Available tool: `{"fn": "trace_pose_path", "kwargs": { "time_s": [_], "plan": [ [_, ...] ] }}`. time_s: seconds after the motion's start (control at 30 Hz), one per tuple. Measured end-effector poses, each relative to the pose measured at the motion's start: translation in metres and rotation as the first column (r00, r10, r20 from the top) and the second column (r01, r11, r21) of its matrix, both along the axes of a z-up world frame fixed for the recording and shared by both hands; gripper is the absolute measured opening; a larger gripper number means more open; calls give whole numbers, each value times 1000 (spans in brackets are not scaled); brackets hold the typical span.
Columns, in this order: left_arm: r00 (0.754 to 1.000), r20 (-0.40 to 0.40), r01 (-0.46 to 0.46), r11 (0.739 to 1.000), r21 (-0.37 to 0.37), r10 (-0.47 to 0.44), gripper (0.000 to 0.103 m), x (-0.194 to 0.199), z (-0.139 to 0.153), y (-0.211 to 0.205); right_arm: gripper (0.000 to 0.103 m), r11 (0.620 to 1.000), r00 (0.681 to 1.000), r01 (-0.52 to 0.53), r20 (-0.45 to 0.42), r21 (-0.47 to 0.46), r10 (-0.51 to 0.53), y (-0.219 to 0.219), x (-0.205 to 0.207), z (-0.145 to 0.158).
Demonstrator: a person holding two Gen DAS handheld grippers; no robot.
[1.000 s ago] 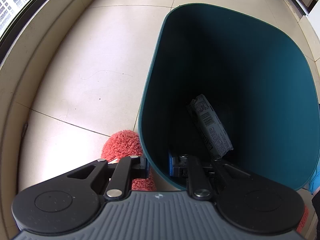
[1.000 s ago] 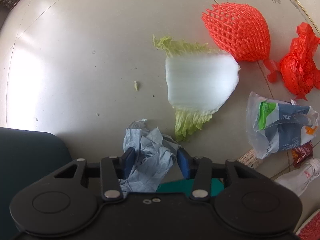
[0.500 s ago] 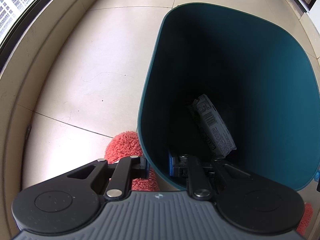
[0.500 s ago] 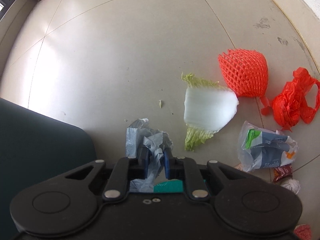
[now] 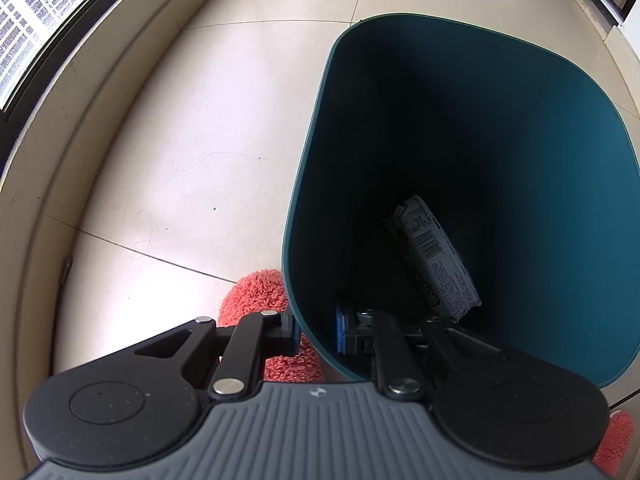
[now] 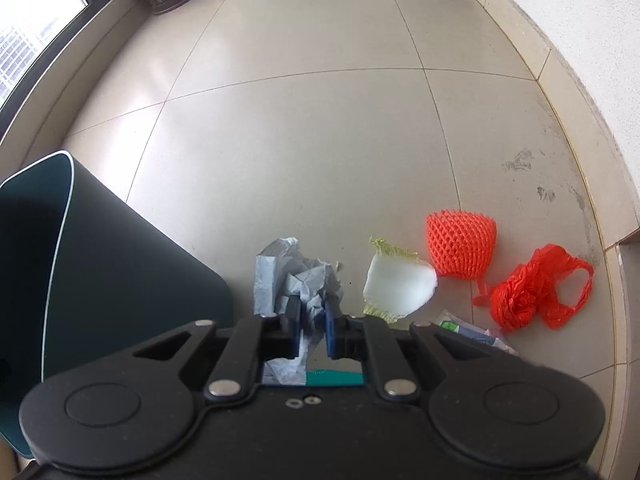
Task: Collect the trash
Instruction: 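Carry the blue-grey bag into the bin and open right tool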
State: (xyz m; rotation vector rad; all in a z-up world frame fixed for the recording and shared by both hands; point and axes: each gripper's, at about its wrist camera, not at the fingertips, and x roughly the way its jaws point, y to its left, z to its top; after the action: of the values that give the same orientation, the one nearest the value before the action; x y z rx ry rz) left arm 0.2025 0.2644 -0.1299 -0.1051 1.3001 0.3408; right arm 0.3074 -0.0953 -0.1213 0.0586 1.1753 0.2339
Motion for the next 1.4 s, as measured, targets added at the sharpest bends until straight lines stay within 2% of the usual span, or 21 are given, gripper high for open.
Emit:
{"fn": "trace_pose_path", "kwargs": {
  "time_s": [0.17,0.3,0.43,0.53,0.7,0.83,0.97,1.23,1.4],
  "plan": [
    [1000,7,-1,1000,5,1,15,-2,1,-2,10,999,995,-45,86,23,43,-2,-5,59],
    [1000,7,1,1000,5,-1,15,-3,1,-3,10,993,979,-110,176,35,102,10,-10,106],
    [1000,5,5,1000,8,-5,15,-2,1,-4,10,981,958,-186,229,43,172,36,-11,138],
    [1000,6,5,1000,4,-5,15,-2,1,-4,10,967,942,-249,243,50,230,59,-12,146],
    [1000,10,6,1000,-8,-6,15,-3,1,-1,10,931,912,-362,219,35,347,109,-13,131],
    [1000,14,9,1000,-14,-9,15,-3,1,1,10,907,893,-422,174,6,414,146,-14,99],
    [1000,16,13,1000,-18,-13,15,-4,2,2,10,877,868,-476,127,-66,481,185,-19,60],
    [1000,18,9,999,-33,-8,15,-5,3,6,10,845,850,-521,20,-122,527,235,-20,-3],
    [1000,18,10,999,-37,-10,15,-5,3,7,10,831,844,-535,-43,-150,535,251,-16,-27]
  ]
}}
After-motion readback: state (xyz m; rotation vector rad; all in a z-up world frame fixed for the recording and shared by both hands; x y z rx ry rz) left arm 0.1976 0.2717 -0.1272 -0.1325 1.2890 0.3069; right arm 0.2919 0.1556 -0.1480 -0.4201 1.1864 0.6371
